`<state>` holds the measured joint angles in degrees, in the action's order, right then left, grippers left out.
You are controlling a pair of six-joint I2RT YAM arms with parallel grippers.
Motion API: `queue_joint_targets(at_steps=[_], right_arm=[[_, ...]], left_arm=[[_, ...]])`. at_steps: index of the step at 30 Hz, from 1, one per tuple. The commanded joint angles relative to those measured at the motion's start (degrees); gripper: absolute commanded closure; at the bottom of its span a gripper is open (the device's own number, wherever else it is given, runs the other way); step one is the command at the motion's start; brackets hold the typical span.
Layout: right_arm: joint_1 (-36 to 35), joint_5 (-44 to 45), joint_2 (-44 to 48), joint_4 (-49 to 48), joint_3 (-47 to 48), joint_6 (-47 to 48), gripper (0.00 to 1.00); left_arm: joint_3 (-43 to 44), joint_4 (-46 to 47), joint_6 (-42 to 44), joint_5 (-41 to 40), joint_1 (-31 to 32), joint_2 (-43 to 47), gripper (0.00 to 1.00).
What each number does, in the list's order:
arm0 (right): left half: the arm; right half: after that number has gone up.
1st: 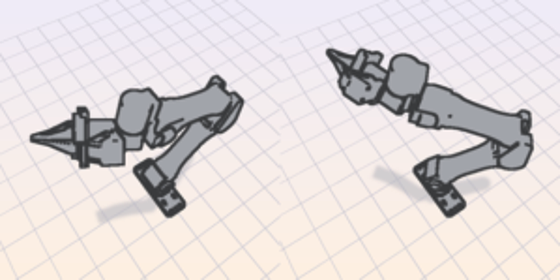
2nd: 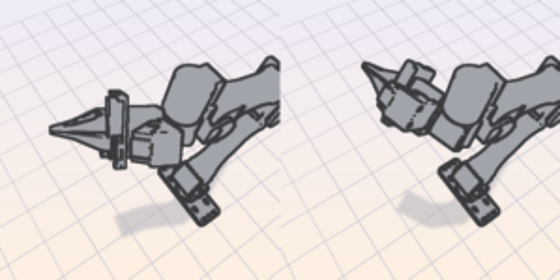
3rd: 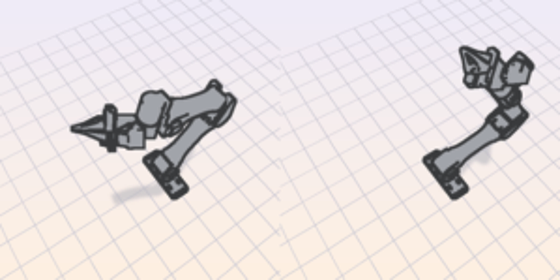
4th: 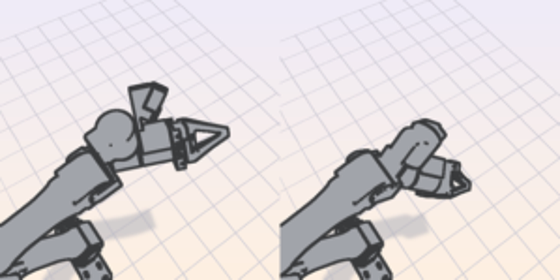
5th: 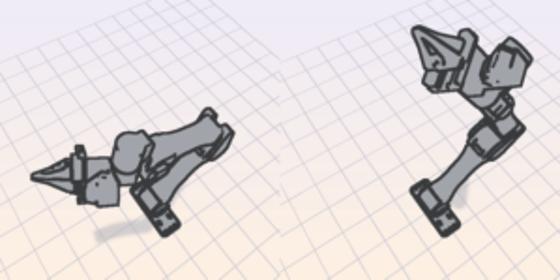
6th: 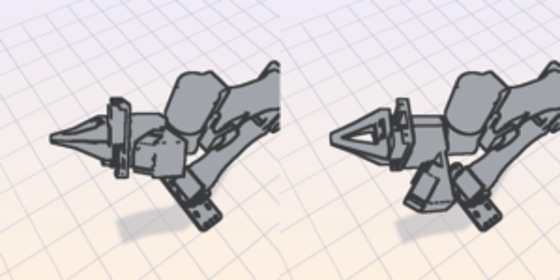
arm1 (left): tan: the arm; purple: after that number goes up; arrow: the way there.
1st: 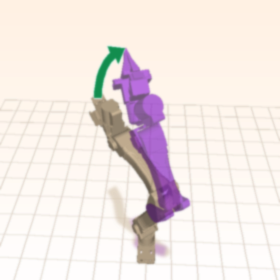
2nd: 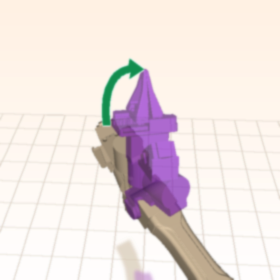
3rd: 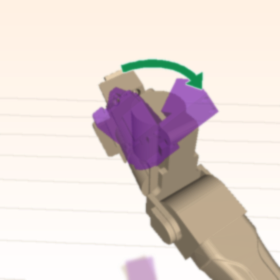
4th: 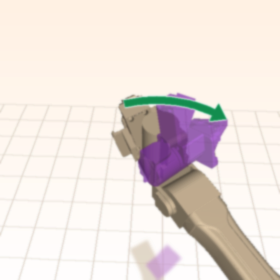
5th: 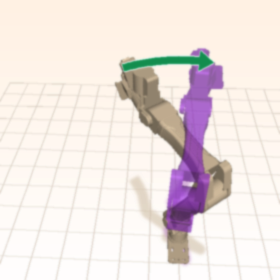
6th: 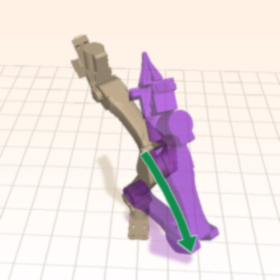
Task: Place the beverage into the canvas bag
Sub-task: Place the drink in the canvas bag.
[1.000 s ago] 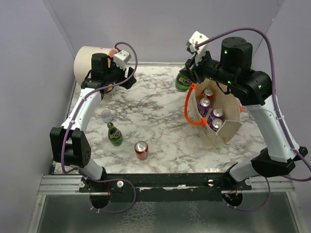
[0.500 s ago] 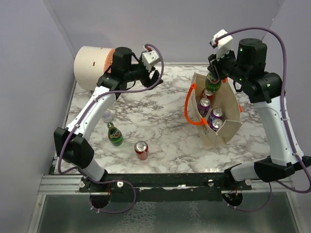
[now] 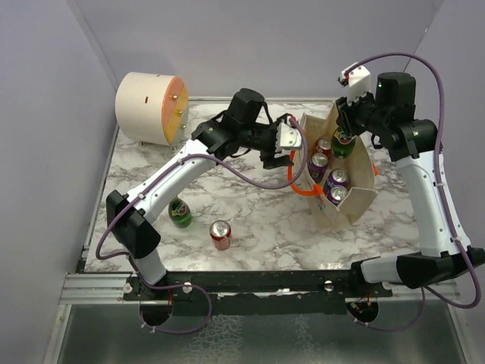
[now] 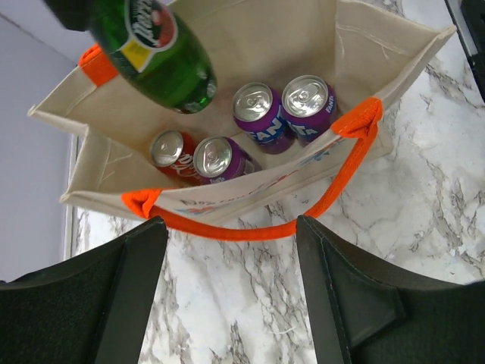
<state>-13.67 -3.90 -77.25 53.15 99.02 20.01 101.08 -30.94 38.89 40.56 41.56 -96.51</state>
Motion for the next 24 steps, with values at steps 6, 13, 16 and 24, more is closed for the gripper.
queue_joint_targets(at_steps=[6,13,16,24], right_arm=[[6.5,-9.1,-1.1,-9.2,-2.2,1.2,0.98],[8.1,-11.9,-2.7,-10.9,-4.6,1.3,0.98],[8.2,-12.3,-2.6,-12.0,-6.1,1.4,0.98],[8.5,-12.3,-3.3,-14.4,-8.4,2.0,0.98]], left_arm=[[5.8,-10.4,19.6,1.5,5.8,-7.4,0.29],[9.3,-12.7,26.4,-1.5,8.9,-12.3,0.31],[10.9,-13.0,27.2,-2.5,10.1,-14.1,0.34],[12.0,-13.5,28.6,-3.6,11.5,-16.2,0.43]])
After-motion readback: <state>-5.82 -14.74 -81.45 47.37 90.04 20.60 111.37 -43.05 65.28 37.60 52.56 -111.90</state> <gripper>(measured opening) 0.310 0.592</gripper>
